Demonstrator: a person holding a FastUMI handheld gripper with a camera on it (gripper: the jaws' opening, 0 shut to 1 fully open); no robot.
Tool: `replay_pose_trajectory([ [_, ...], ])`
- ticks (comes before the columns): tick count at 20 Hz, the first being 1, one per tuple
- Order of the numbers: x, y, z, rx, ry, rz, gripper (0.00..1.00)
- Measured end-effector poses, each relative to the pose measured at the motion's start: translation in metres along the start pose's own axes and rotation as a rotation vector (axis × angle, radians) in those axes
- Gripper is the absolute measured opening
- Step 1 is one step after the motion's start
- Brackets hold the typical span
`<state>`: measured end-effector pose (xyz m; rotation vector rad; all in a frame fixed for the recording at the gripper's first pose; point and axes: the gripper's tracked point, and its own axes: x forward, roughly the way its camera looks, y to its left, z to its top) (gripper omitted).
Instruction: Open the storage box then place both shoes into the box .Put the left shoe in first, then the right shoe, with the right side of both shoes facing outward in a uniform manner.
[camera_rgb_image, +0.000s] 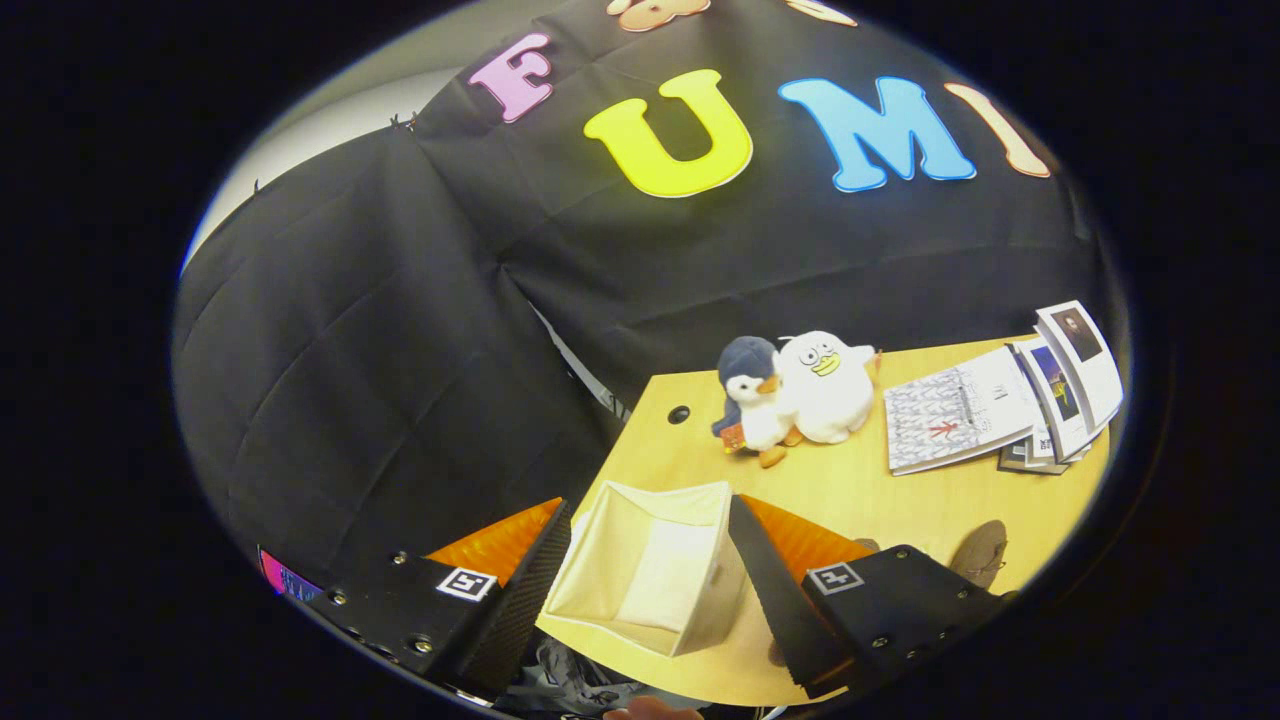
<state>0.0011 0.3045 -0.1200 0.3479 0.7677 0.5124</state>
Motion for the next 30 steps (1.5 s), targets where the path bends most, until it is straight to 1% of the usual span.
replay_pose_trajectory([
  [5, -0.013, -0.062, -0.026, 0.018, 0.015, -0.091, 0.97],
  [9, -0.015, -0.113, -0.071, 0.05, 0.086, -0.164, 0.97],
  [12, -0.006, -0.14, -0.116, 0.092, 0.163, -0.18, 0.97],
  [14, 0.001, -0.153, -0.146, 0.159, 0.219, -0.178, 0.97],
  [17, 0.01, -0.174, -0.173, 0.215, 0.267, -0.198, 0.97],
  [23, 0.029, -0.199, -0.215, 0.206, 0.373, -0.241, 0.97],
  [26, 0.041, -0.218, -0.228, 0.157, 0.415, -0.304, 0.96],
  [28, 0.055, -0.223, -0.233, 0.145, 0.437, -0.323, 0.96],
  [29, 0.063, -0.227, -0.234, 0.14, 0.444, -0.334, 0.94],
  [30, 0.069, -0.23, -0.236, 0.139, 0.452, -0.343, 0.85],
])
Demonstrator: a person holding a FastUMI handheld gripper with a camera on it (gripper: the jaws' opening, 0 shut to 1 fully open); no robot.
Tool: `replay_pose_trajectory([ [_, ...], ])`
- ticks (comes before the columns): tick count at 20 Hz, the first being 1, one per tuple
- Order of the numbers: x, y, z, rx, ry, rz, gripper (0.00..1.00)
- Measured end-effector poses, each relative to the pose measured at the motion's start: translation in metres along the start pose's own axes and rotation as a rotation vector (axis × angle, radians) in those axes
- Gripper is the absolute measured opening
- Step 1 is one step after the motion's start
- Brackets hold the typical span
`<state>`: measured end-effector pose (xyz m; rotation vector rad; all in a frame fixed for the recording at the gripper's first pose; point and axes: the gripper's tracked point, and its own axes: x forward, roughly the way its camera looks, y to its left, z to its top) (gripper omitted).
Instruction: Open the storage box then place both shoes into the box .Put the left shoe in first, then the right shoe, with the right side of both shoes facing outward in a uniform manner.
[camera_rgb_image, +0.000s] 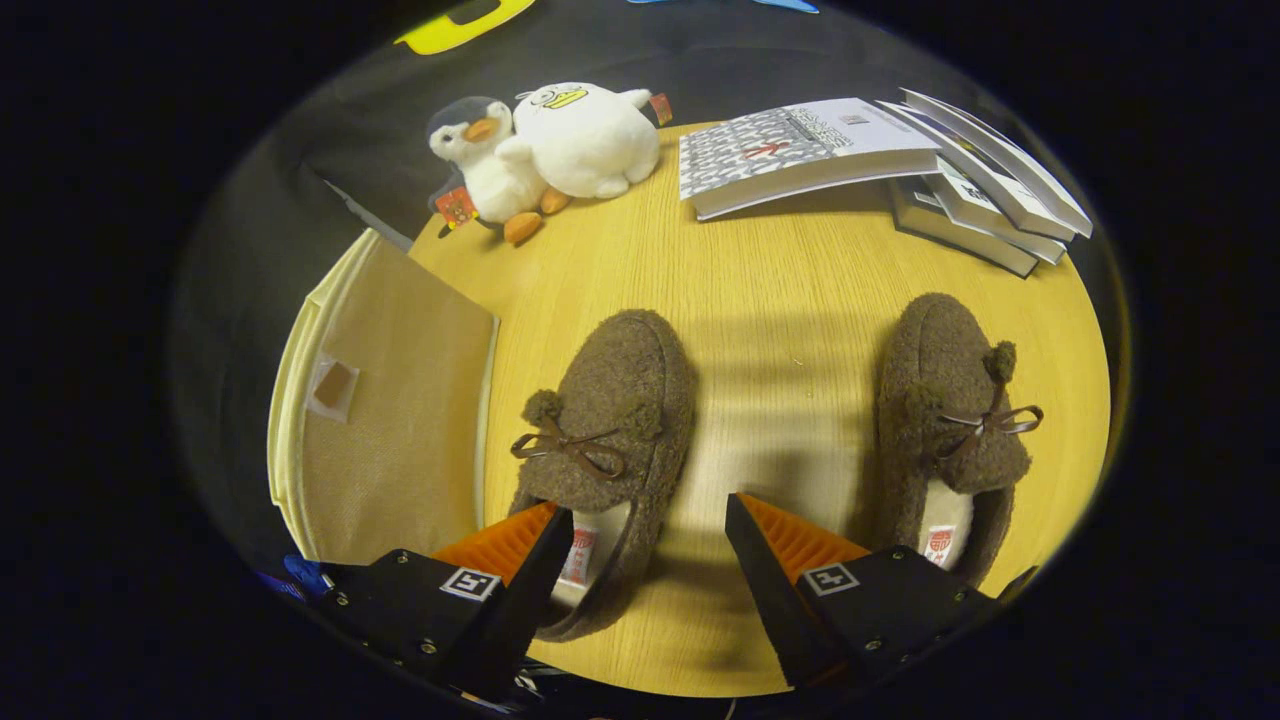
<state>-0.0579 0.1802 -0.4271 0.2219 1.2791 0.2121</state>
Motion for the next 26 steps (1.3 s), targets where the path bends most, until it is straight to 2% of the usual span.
replay_pose_trajectory([
  [1, 0.005, 0.001, 0.0, -0.003, 0.018, -0.003, 0.77],
  [2, 0.012, 0.004, -0.001, -0.008, 0.028, 0.009, 0.73],
  [3, 0.015, 0.001, -0.001, -0.013, 0.028, -0.017, 0.51],
  [5, 0.012, 0.002, 0.0, -0.013, 0.037, -0.016, 0.07],
  [7, 0.008, 0.001, 0.002, -0.022, 0.04, -0.01, 0.05],
  [8, 0.01, -0.002, 0.001, -0.026, 0.041, -0.009, 0.0],
  [11, -0.006, -0.002, 0.007, -0.038, 0.043, -0.006, 0.0],
  [15, -0.055, 0.021, 0.036, -0.019, 0.001, 0.074, 0.0],
  [21, -0.146, 0.1, 0.114, -0.118, -0.149, 0.23, 0.0],
  [24, -0.163, 0.152, 0.139, -0.2, -0.193, 0.294, 0.0],
  [26, -0.164, 0.185, 0.138, -0.254, -0.188, 0.32, 0.0],
])
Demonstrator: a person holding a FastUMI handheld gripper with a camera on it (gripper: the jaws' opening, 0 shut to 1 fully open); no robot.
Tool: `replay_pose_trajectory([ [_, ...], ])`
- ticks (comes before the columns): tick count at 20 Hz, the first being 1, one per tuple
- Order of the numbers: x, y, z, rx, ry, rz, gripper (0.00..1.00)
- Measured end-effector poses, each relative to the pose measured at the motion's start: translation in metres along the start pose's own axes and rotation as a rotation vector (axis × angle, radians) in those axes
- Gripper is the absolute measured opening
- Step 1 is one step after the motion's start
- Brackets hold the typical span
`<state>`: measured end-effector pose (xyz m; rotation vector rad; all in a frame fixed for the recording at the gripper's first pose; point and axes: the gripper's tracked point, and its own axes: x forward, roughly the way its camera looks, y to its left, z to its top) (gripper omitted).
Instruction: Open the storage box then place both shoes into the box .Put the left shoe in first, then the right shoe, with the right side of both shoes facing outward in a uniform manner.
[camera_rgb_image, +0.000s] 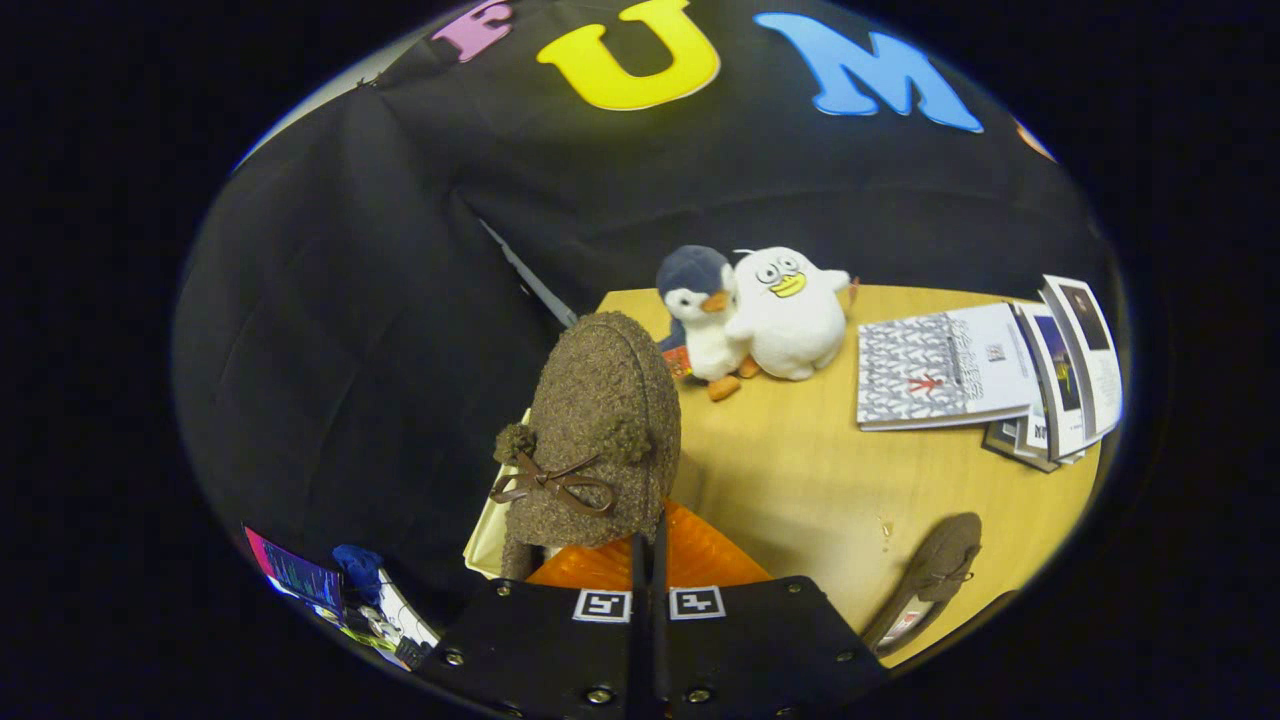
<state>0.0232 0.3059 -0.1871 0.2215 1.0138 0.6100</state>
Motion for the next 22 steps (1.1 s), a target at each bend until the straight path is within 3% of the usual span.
replay_pose_trajectory([
  [9, 0.102, 0.065, -0.037, -0.221, 0.203, 0.039, 0.0],
  [13, 0.145, 0.056, -0.067, -0.316, 0.284, -0.037, 0.0],
  [22, 0.198, 0.037, -0.121, -0.395, 0.462, -0.142, 0.0],
])
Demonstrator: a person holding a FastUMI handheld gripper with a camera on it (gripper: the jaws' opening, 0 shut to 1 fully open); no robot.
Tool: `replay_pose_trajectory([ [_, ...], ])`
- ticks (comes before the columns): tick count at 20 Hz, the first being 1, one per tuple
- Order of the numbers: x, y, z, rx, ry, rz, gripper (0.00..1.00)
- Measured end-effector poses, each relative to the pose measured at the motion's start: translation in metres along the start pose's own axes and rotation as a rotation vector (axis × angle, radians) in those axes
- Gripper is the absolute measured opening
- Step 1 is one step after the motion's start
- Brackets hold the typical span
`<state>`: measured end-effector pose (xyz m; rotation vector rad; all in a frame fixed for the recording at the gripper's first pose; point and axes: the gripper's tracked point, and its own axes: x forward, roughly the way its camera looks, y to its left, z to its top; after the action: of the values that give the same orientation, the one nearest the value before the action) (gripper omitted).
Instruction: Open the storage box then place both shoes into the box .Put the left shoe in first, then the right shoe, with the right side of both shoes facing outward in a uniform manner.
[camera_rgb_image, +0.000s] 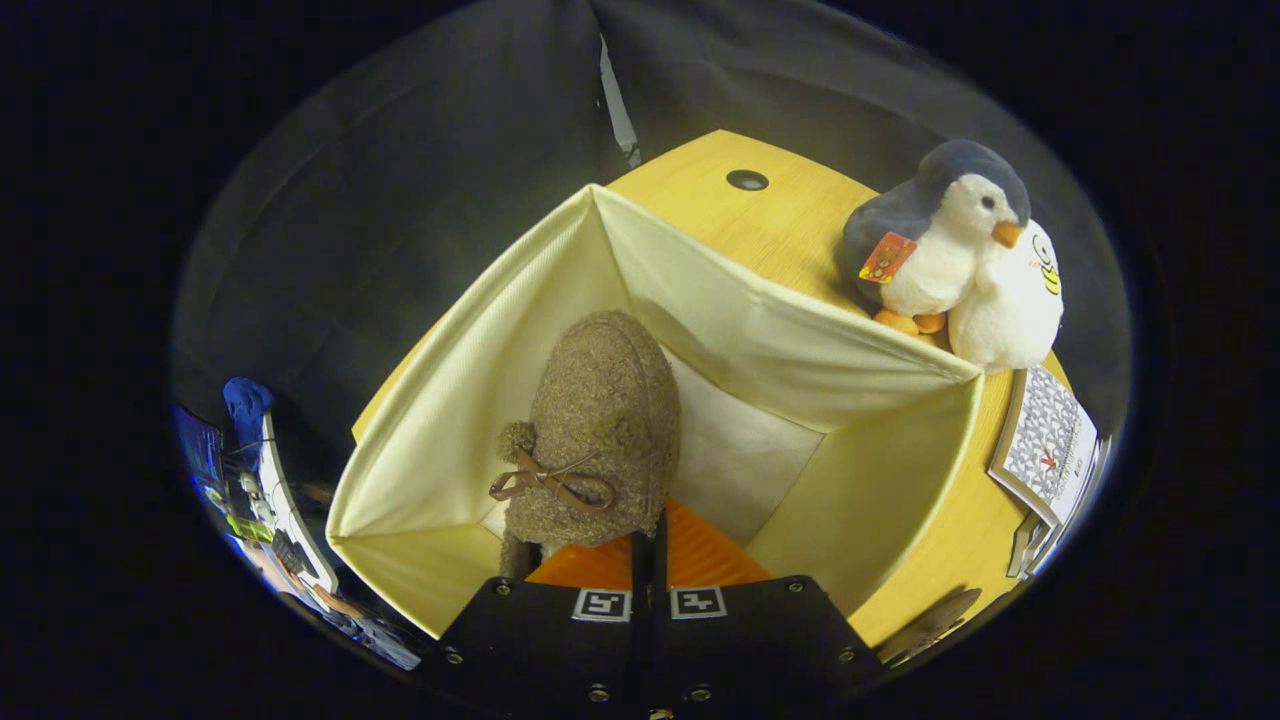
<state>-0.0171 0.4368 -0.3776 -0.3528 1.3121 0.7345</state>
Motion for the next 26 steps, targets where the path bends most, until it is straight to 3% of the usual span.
replay_pose_trajectory([
  [2, -0.002, 0.002, 0.001, -0.007, 0.005, 0.013, 0.06],
  [7, -0.042, -0.002, 0.022, -0.033, -0.109, 0.014, 0.71],
  [15, -0.137, -0.04, 0.023, 0.039, -0.287, 0.024, 0.72],
  [19, -0.176, -0.094, 0.002, 0.058, -0.376, -0.076, 0.71],
  [26, -0.209, -0.164, -0.065, 0.202, -0.406, -0.157, 0.71],
])
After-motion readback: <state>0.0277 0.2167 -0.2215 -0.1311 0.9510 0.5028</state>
